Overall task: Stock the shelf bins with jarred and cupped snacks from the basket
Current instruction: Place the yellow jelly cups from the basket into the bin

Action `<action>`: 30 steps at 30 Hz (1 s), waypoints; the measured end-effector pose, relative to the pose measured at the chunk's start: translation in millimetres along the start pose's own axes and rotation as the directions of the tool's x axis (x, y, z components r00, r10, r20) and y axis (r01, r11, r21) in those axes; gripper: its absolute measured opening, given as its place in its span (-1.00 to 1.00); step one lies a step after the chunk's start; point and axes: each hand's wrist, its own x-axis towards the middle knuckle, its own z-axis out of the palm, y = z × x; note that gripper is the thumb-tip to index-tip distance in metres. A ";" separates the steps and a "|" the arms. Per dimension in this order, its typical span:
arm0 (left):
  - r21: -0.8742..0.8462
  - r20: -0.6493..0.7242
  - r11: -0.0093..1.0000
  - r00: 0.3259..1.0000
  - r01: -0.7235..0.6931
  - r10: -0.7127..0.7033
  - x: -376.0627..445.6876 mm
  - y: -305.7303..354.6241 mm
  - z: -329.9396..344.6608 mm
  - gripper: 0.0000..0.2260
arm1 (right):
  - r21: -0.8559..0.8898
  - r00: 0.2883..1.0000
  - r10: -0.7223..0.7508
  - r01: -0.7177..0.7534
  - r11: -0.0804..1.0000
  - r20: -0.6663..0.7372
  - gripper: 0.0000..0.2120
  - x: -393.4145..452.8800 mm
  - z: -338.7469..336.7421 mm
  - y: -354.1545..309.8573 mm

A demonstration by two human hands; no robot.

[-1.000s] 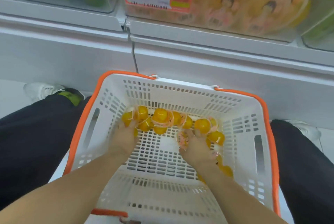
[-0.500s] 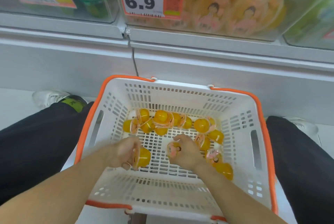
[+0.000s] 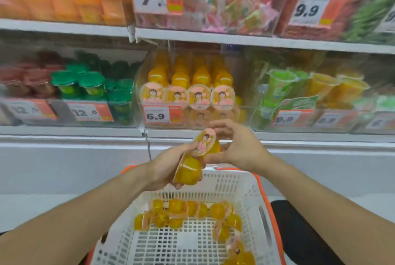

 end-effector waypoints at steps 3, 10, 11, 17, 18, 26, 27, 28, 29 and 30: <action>0.039 -0.066 0.994 0.993 -0.098 0.100 -16.0 40.9 7.0 -0.55 | 0.219 0.999 -0.042 0.036 0.975 0.023 -0.46 -2.3 -26.9 -33.7; 0.176 -0.286 0.942 0.901 -0.285 0.326 -6.9 83.2 25.2 -0.65 | 0.569 0.997 0.070 -0.051 0.821 -0.012 -0.79 10.4 -47.3 -51.8; 0.145 -0.301 0.948 0.900 -0.282 0.314 -2.4 81.6 27.5 -0.63 | 0.568 0.995 0.087 -0.049 0.821 -0.039 -0.79 14.7 -47.4 -49.4; -0.199 -0.318 0.953 0.935 -0.228 0.157 15.3 86.8 30.8 -0.63 | 0.034 0.890 -0.160 0.193 0.981 -0.426 -0.58 48.2 -60.0 -25.8; -0.230 -0.313 0.946 0.938 -0.227 0.149 17.8 88.9 29.7 -0.63 | -0.142 0.858 -0.251 0.208 0.968 -0.449 -0.55 55.9 -66.5 -23.3; -0.284 -0.318 0.945 0.946 -0.160 0.065 33.1 84.3 24.1 -0.64 | -0.764 0.891 -0.362 0.028 0.644 -0.273 -0.56 118.5 -98.7 -7.9; -0.290 -0.314 0.944 0.947 -0.161 0.065 34.1 84.3 24.0 -0.65 | -0.776 0.898 -0.345 0.006 0.631 -0.273 -0.56 125.5 -100.9 -9.2; -0.294 -0.311 0.942 0.948 -0.159 0.063 35.4 84.1 23.7 -0.65 | -0.779 0.900 -0.329 -0.019 0.626 -0.287 -0.57 132.9 -102.9 -11.3; -0.301 -0.310 0.941 0.949 -0.156 0.059 36.6 84.1 23.3 -0.66 | -0.778 0.902 -0.308 -0.048 0.626 -0.304 -0.58 140.6 -104.6 -13.7; -0.307 -0.309 0.939 0.950 -0.154 0.055 38.7 84.0 22.7 -0.66 | -0.777 0.904 -0.286 -0.076 0.625 -0.318 -0.58 149.0 -106.4 -15.6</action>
